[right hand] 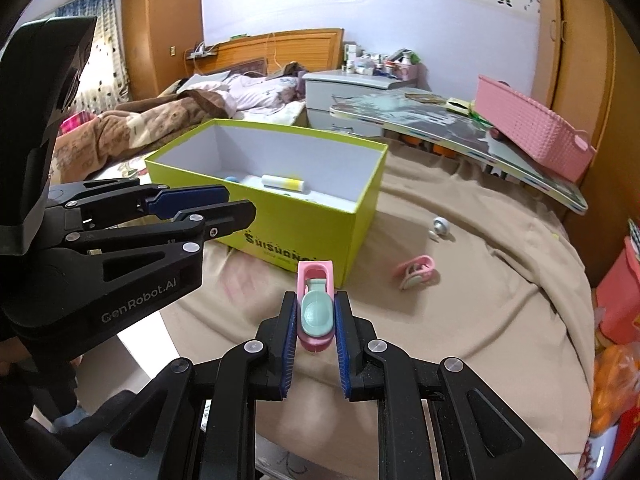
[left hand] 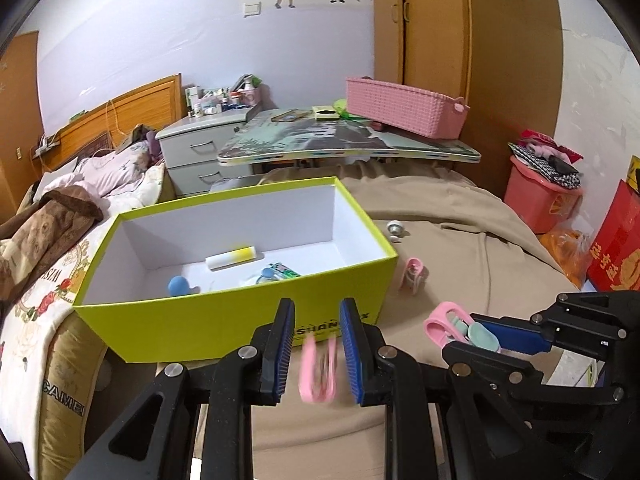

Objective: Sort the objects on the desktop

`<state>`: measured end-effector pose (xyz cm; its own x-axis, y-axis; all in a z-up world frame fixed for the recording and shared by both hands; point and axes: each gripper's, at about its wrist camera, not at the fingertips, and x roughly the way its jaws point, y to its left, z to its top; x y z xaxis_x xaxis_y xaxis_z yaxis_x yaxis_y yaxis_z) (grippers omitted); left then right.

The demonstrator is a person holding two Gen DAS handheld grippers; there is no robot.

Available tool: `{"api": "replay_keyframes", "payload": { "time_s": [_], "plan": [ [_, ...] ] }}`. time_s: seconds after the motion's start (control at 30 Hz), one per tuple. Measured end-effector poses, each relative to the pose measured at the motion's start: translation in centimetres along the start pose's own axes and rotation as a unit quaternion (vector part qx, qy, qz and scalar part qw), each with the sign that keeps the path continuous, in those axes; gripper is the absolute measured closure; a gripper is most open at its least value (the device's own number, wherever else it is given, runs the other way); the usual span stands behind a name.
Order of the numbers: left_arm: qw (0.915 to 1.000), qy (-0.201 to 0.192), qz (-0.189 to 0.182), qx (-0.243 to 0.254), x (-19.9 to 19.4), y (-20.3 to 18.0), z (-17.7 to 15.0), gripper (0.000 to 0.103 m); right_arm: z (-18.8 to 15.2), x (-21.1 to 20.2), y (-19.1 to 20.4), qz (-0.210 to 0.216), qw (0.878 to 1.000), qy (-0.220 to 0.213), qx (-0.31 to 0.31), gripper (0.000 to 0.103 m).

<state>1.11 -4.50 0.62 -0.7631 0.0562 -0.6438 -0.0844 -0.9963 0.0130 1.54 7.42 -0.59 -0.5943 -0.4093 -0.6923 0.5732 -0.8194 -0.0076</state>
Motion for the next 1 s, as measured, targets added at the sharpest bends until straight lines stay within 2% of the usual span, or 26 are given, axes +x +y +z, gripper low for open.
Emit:
{"api": "replay_keyframes", "payload": {
  "time_s": [0.2,0.4,0.53,0.67,0.87,1.0],
  "plan": [
    [0.9999,0.005,-0.001,-0.014,0.3,1.3,-0.2,0.079,0.5,0.9,0.6,0.004,1.0,0.005,-0.005,0.085],
    [0.9968,0.026,-0.047,-0.06,1.2,4.1,-1.7,0.079,0.0,1.4,0.2,0.005,1.0,0.012,0.001,0.085],
    [0.9935,0.052,-0.057,-0.084,2.0,6.2,-3.5,0.079,-0.3,1.8,-0.1,0.008,1.0,0.017,0.008,0.085],
    [0.9934,0.068,-0.052,-0.076,2.6,6.9,-5.0,0.078,-0.7,2.3,-0.2,0.012,1.0,0.023,0.011,0.085],
    [0.9923,0.086,-0.07,-0.055,4.1,6.3,-5.7,0.077,-0.8,2.7,-0.6,0.013,0.999,0.027,0.018,0.085],
    [0.9935,0.086,-0.071,-0.02,4.8,5.7,-5.8,0.066,-0.9,2.8,-0.8,0.012,0.999,0.029,0.021,0.085]
  ]
}}
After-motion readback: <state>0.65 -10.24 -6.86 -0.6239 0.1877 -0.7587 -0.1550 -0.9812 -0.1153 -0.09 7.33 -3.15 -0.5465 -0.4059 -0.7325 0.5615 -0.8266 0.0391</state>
